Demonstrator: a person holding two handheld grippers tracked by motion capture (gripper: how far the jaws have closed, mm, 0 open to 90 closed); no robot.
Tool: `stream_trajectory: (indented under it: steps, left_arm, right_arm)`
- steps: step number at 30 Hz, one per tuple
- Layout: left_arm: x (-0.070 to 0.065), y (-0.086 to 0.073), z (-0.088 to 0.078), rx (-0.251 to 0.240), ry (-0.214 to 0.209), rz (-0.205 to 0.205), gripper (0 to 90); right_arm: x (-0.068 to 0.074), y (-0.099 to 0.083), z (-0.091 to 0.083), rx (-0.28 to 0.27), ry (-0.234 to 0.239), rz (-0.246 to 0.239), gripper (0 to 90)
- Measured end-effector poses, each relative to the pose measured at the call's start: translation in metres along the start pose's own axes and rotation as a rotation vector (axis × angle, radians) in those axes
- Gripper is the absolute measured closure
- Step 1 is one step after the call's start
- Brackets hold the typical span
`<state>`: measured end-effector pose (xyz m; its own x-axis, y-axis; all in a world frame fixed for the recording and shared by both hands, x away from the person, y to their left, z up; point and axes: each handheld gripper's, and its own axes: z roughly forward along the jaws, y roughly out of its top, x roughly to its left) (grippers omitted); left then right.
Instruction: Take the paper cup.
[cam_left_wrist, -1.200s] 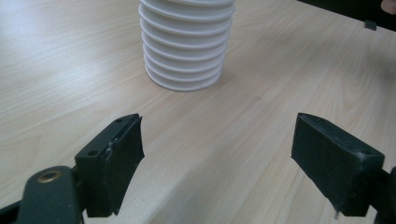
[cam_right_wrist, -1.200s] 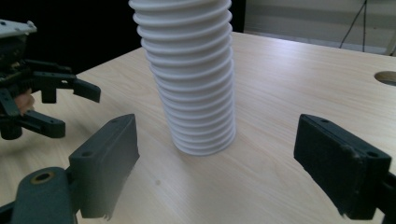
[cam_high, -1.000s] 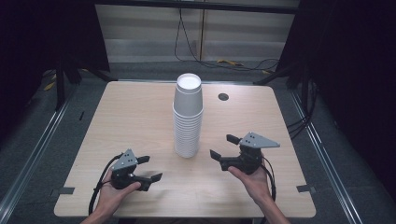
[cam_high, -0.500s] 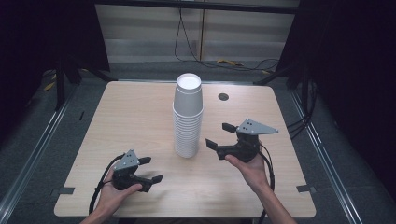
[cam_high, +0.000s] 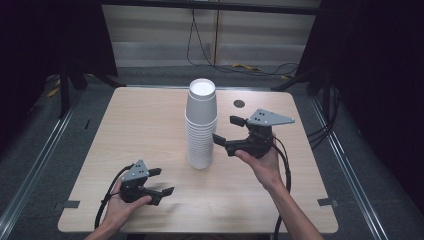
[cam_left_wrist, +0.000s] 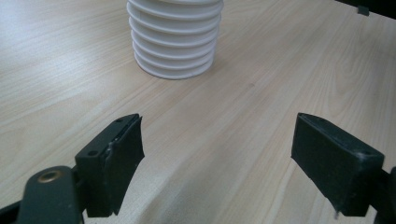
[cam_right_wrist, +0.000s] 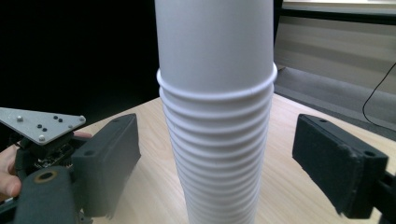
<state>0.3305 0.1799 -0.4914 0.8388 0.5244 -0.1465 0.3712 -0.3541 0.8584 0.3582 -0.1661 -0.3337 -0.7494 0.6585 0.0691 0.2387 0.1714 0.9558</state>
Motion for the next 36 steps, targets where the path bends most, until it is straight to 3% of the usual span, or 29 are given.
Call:
stream_trajectory:
  steps: [10, 19, 22, 25, 29, 36]
  left_arm:
    - [0.0, 0.0, 0.0, 0.001, 0.001, -0.001, 16.5]
    - [0.0, 0.0, 0.0, 0.007, 0.001, 0.011, 16.5]
    - [-0.001, 0.0, 0.0, 0.007, 0.008, 0.021, 17.3]
    - [-0.001, 0.0, 0.001, 0.009, 0.004, 0.02, 17.3]
    - [-0.003, 0.001, 0.0, 0.005, 0.004, 0.033, 17.3]
    - [-0.004, 0.001, 0.0, 0.007, 0.002, 0.048, 17.3]
  right_arm:
    - [-0.002, 0.033, 0.011, -0.008, 0.052, -0.021, 17.0]
    - [-0.008, 0.05, 0.017, -0.02, 0.035, -0.024, 17.3]
    - [-0.008, 0.058, 0.022, 0.0, 0.072, -0.015, 13.6]
    - [-0.008, 0.061, 0.025, 0.008, 0.06, -0.023, 13.2]
    - [-0.012, 0.066, 0.032, 0.039, 0.097, -0.005, 13.3]
    - [-0.014, 0.076, 0.044, 0.075, 0.101, -0.016, 13.5]
